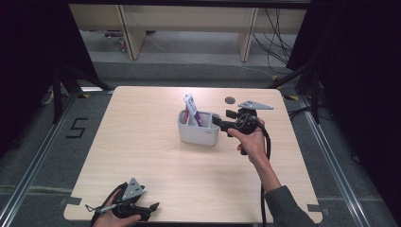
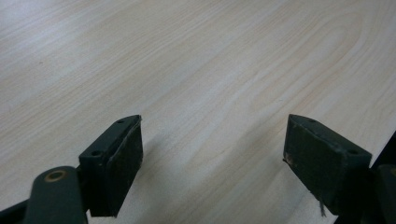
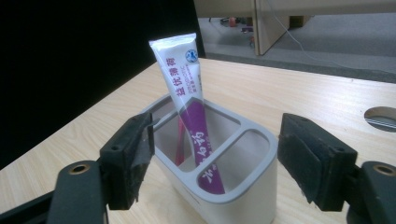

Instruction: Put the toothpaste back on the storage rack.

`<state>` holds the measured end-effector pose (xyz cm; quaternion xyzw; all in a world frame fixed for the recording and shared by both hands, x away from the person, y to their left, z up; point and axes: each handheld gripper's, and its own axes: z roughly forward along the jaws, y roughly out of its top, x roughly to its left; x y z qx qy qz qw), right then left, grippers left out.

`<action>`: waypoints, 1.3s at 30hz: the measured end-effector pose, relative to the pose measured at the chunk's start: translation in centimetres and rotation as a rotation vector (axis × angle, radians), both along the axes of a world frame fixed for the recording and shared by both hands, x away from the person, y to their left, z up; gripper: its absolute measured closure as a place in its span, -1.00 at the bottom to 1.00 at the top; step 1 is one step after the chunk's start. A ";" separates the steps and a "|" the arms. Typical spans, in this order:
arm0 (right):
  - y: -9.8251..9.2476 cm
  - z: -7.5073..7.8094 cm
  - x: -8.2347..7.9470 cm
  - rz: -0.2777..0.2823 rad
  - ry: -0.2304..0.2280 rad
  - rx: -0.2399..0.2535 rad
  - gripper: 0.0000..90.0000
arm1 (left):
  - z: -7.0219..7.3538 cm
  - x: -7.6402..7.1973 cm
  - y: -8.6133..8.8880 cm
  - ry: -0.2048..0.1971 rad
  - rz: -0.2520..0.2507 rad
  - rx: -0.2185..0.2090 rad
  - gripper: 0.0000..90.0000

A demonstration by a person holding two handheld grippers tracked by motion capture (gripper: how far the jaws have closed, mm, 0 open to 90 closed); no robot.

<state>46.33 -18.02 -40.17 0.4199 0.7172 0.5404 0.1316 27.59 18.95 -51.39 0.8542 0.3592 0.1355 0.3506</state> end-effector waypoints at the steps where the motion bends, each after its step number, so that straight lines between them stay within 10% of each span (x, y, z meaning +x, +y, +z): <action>1: 0.0 0.1 -0.2 -0.003 0.021 0.010 -0.41 | -0.1 0.0 0.0 0.000 0.006 -0.006 -0.57; 39: -2.8 -1.7 -2.8 -0.005 0.034 -0.026 -0.47 | 0.1 0.0 0.0 -0.007 0.006 -0.001 -0.57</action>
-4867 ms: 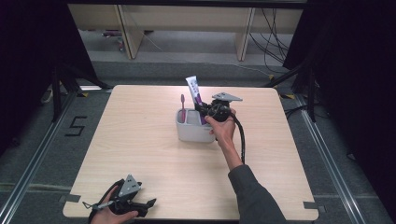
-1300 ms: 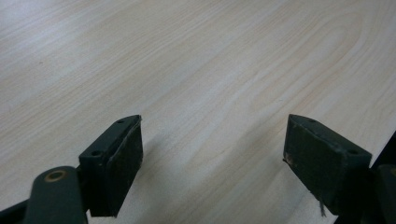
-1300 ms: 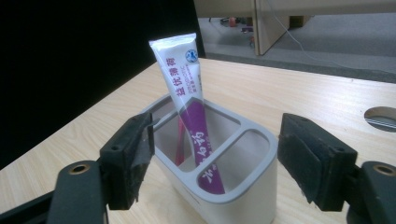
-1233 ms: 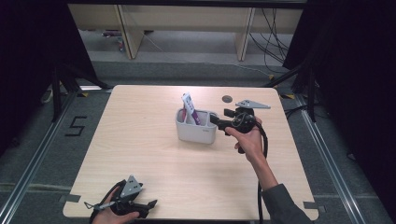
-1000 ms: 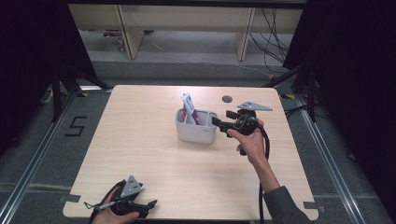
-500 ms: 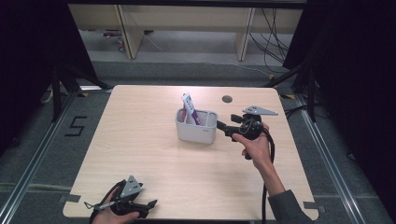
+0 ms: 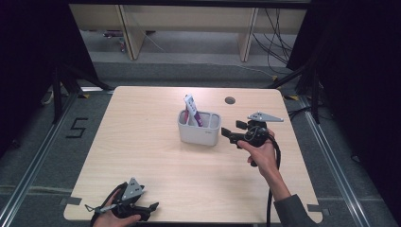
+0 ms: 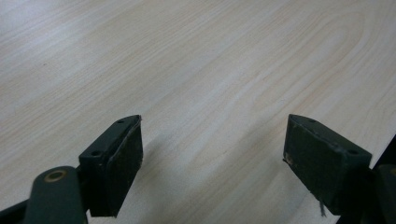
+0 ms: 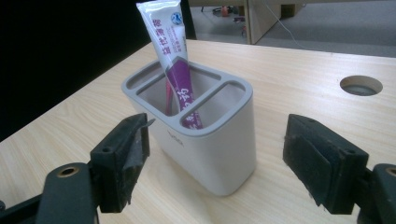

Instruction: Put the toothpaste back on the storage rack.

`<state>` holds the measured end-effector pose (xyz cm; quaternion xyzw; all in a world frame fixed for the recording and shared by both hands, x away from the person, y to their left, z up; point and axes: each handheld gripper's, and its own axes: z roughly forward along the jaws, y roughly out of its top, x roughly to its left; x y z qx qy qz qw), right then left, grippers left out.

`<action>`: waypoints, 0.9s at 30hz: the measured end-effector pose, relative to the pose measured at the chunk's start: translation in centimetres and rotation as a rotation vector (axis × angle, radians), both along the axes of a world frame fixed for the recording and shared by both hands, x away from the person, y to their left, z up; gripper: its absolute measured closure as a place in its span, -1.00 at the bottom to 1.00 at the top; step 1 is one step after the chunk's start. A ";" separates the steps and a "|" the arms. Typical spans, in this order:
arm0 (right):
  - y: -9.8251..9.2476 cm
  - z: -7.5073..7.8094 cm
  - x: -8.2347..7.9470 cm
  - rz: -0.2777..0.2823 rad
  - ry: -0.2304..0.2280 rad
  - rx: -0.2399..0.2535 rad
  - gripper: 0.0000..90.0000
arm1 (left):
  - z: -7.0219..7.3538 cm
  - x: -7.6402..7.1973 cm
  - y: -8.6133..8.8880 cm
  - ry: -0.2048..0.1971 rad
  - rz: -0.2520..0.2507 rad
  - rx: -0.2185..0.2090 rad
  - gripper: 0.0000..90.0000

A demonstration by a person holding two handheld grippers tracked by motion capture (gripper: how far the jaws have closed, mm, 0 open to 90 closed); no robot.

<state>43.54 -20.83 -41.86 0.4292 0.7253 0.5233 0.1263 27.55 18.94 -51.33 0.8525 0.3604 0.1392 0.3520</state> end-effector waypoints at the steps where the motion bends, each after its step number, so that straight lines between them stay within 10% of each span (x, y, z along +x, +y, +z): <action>1: 0.0 0.0 0.0 0.000 0.000 0.000 -0.47 | 0.1 0.1 0.2 0.003 -0.022 0.035 -0.57; 3: -0.2 -0.1 -0.1 -0.008 -0.010 -0.013 -0.47 | -0.1 0.0 0.0 -0.004 0.011 -0.011 -0.57; 18: -1.1 -1.3 -1.2 -0.015 0.021 0.000 -0.50 | 0.2 0.1 0.4 0.001 -0.009 0.040 -0.57; 19: -1.2 -1.4 -1.3 -0.015 0.029 -0.011 -0.50 | 0.0 0.0 0.1 -0.003 0.022 -0.010 -0.57; 27: -0.9 -1.8 -2.0 0.002 0.059 0.003 -0.51 | 0.2 0.0 0.6 0.001 -0.002 0.043 -0.57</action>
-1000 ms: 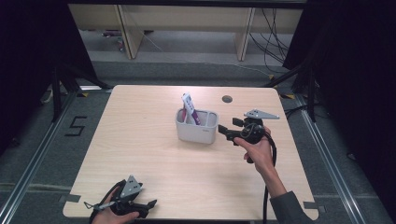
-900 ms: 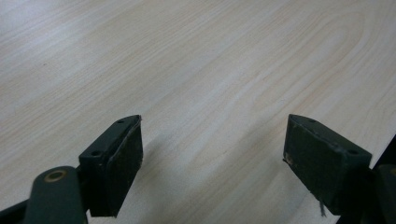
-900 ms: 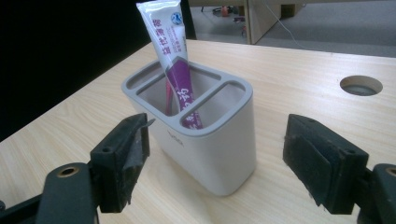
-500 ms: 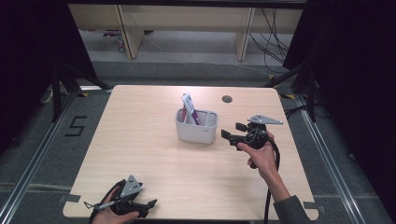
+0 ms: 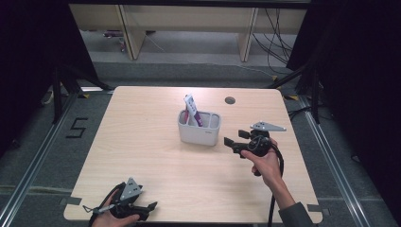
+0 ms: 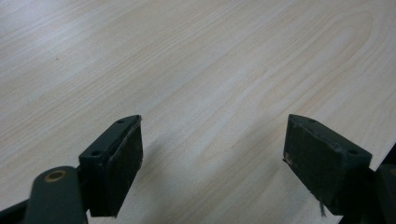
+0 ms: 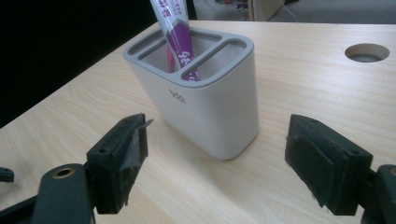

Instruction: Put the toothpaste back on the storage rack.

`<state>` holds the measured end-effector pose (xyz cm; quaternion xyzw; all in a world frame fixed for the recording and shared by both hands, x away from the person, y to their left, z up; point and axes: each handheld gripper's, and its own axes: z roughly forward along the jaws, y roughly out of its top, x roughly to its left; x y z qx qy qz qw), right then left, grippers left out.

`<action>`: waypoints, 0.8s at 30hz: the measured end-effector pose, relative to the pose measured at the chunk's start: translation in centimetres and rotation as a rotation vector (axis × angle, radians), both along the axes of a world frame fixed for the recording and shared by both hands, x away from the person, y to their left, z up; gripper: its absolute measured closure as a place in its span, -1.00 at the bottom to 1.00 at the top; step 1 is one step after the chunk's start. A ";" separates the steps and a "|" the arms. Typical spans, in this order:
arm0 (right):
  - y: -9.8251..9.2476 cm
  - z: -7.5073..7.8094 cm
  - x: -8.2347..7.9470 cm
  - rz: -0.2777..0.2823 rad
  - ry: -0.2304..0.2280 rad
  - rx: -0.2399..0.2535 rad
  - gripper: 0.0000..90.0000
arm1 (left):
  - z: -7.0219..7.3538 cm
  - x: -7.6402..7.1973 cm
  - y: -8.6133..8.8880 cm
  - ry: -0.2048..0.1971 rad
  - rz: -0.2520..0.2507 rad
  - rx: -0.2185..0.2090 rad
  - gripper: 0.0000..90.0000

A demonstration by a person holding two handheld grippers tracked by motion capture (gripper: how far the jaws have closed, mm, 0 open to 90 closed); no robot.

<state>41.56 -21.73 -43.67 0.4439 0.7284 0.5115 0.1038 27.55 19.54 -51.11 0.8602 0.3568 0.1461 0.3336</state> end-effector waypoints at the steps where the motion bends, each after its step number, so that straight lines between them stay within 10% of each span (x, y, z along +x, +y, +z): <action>1: -0.2 -0.1 0.1 0.010 -0.031 -0.027 -0.52 | 0.0 0.0 0.0 -0.003 -0.003 0.000 -0.57; 24: -1.0 -1.1 -2.3 0.024 -0.019 -0.054 -0.54 | -0.2 -0.2 -0.2 -0.012 0.010 -0.030 -0.57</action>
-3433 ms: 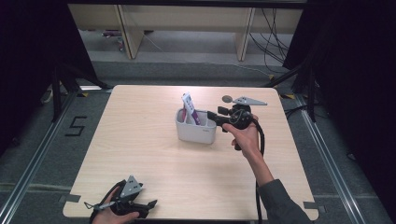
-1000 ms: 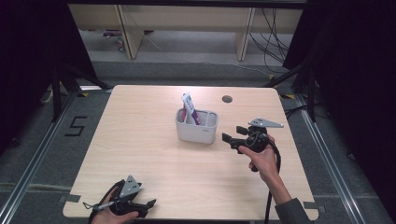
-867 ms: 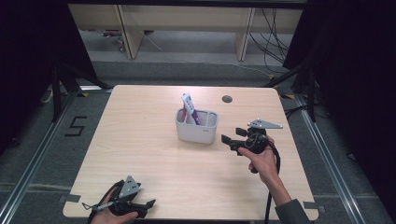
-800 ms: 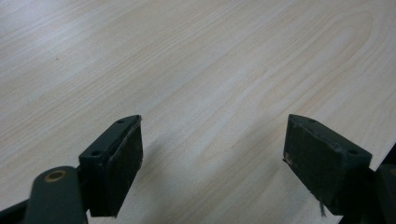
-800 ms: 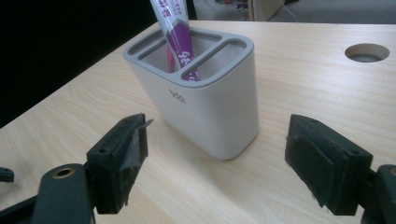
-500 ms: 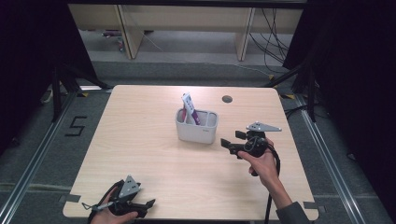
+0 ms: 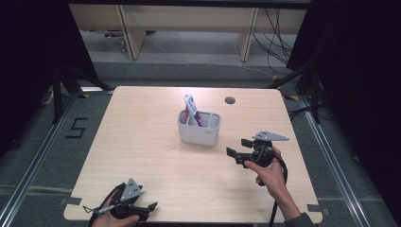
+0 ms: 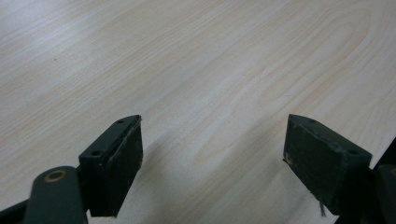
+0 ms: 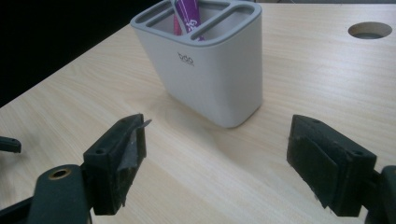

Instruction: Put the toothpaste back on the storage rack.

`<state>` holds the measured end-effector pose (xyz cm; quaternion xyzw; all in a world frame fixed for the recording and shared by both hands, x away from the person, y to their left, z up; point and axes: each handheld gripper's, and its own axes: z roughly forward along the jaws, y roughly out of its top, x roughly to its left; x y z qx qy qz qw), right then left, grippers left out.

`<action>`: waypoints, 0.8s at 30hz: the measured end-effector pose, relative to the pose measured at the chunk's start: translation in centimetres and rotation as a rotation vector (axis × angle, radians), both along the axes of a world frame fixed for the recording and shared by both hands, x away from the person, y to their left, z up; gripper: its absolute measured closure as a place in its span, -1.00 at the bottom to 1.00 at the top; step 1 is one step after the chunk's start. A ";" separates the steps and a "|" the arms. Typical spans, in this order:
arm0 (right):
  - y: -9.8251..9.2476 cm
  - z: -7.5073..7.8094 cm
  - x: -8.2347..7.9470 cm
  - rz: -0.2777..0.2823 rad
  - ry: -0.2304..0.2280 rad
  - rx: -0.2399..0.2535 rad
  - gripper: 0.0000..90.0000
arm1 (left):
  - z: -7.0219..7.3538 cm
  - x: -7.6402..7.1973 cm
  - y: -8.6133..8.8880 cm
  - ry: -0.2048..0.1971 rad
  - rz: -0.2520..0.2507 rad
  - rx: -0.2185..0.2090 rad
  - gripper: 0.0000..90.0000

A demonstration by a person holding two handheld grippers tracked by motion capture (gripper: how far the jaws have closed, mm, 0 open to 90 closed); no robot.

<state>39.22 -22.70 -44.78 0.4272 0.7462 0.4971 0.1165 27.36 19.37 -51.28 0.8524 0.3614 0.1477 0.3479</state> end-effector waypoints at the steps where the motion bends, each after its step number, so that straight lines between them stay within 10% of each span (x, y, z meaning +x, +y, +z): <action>1: -0.1 -0.1 -0.1 -0.011 -0.006 -0.015 -0.54 | -0.1 0.0 -0.1 0.000 0.016 -0.013 -0.57; 24: -0.1 -2.8 -3.3 0.012 0.079 -0.030 -0.54 | -0.1 -0.1 -0.1 0.001 0.016 -0.011 -0.57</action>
